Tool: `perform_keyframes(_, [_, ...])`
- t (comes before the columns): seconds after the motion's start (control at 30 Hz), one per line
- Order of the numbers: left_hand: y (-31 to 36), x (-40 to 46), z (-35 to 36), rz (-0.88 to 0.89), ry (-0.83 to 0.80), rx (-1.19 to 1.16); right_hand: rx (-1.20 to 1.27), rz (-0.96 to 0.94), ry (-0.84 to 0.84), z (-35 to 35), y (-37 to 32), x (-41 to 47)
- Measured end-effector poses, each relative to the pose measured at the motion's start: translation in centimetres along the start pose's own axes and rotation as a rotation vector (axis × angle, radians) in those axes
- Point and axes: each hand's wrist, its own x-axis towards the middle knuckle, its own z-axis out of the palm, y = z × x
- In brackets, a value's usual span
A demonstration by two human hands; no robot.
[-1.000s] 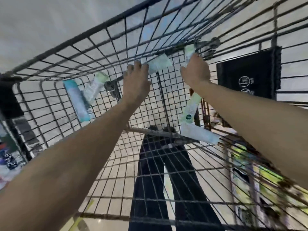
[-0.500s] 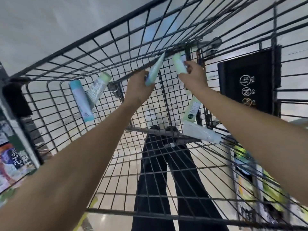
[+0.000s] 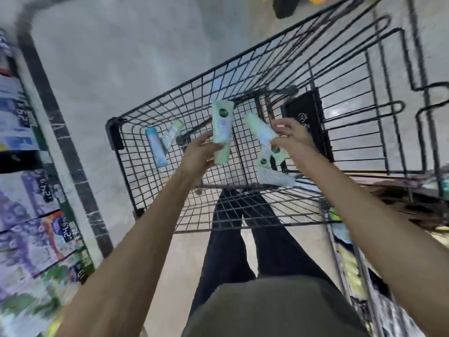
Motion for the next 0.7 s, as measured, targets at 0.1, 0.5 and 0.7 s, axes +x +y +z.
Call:
perform_keyframes(0.1, [1.5, -6.0, 1.4, 0.043, -0.006, -0.034, 0.06, -0.107, 0.055, -1.6, -2.3, -6.2])
perform_keyframes(0.5, [4.4, -22.6, 5.5, 0.273, -0.177, 0.015, 0.761, -0.304, 0.232, -2.9, -3.7, -26.4])
perform_keyframes(0.7, [2.8, -29.1, 7.5, 0.286, -0.352, 0.125, 0.997, -0.386, 0.372, -0.8, -1.7, -35.4])
